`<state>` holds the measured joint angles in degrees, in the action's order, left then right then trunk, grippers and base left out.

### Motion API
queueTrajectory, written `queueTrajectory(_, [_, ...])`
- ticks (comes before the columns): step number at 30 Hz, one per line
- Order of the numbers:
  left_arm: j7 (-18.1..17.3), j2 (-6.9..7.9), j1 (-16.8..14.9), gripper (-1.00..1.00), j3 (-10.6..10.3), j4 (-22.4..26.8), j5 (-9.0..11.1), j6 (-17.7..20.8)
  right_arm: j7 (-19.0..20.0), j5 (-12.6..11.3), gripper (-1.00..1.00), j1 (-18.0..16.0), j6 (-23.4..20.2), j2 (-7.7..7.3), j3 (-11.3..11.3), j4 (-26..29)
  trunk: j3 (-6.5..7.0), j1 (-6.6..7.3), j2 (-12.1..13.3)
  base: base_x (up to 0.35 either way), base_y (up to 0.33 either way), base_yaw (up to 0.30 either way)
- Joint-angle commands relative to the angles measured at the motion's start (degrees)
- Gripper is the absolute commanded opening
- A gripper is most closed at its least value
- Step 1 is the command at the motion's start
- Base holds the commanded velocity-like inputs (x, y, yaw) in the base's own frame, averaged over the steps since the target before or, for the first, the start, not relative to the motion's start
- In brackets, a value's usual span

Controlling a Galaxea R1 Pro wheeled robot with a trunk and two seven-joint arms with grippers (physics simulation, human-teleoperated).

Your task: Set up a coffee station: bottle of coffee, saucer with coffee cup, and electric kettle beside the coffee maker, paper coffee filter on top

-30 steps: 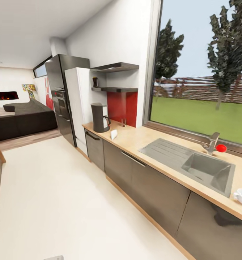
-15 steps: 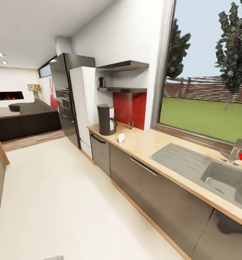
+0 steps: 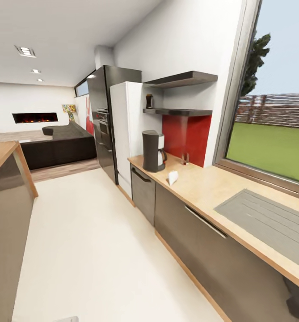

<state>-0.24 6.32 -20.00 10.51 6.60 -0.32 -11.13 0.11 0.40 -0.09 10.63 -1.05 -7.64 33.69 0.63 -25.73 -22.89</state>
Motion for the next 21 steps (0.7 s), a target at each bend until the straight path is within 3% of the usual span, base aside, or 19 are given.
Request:
queueTrajectory(1, [0.0,-0.02,0.0,1.00,0.2,-0.1,0.0,-0.2,0.0,0.0,1.00,0.0,0.2,0.02,-0.1,0.0,-0.02,-0.05,0.0,0.329,0.090,0.232])
queueTrajectory(21, [0.1,0.01,0.0,1.00,0.2,-0.2,0.0,-0.4,0.1,0.0,1.00,0.0,0.2,0.07,-0.1,0.0,-0.02,-0.05,0.0,0.329,0.129,0.013])
